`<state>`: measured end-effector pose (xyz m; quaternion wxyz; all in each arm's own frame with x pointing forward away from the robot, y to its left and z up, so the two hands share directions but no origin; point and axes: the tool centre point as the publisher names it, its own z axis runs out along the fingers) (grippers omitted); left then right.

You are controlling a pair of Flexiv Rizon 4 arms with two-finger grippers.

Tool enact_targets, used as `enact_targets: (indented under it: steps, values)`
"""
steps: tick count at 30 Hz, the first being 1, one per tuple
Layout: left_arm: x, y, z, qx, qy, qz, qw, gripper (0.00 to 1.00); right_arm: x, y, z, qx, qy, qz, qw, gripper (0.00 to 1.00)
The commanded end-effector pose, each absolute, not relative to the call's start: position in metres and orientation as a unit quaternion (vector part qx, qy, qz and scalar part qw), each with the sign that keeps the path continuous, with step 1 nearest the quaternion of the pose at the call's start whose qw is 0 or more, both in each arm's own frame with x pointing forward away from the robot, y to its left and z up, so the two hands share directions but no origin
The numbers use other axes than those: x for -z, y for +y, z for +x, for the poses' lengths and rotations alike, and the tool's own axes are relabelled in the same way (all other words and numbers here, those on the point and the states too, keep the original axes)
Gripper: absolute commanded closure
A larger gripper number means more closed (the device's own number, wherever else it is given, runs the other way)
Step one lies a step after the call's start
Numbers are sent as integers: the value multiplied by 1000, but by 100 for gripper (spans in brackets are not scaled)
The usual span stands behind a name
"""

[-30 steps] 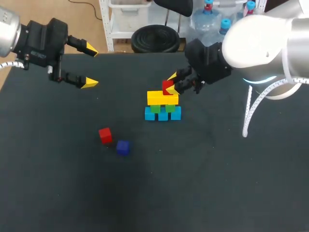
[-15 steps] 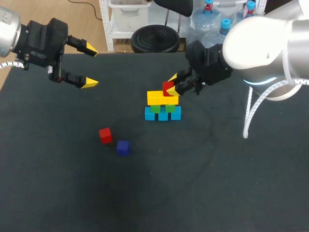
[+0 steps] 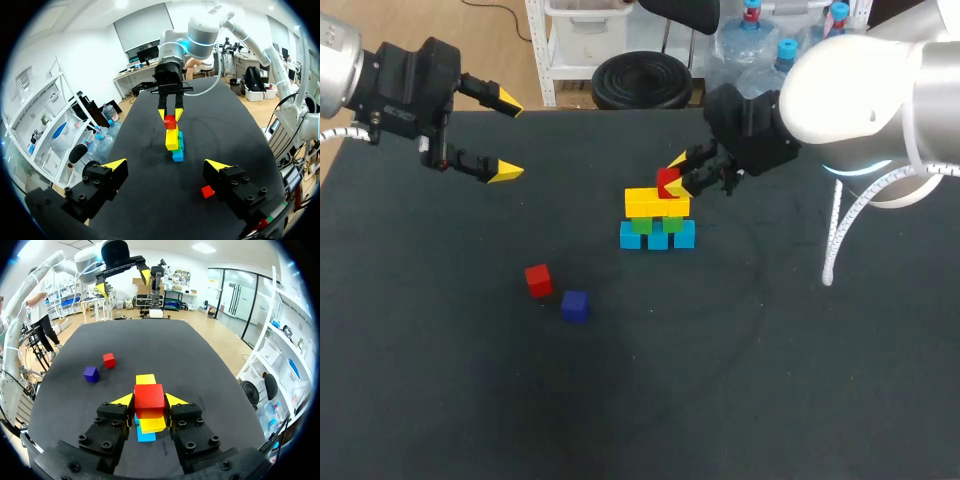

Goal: Place the blue cubes, place green cubes on the blue cubes, place the yellow cubes on the green cubes, then place the red cubes on the yellow cubes, and place purple cube on the red cubes.

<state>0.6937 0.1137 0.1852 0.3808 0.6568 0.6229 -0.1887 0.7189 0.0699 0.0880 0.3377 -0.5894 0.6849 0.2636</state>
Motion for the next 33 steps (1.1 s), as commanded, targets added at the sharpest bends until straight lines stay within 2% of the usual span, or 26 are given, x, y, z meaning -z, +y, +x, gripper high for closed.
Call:
enact_targets:
  steps: [1, 33]
  values:
    - [-184, 115, 693, 189, 621, 657, 384, 0, -87, 71, 721, -264, 685, -590, 337, 100]
    - [-184, 115, 693, 189, 621, 657, 384, 0, -83, 72, 722, -270, 686, -588, 333, 100]
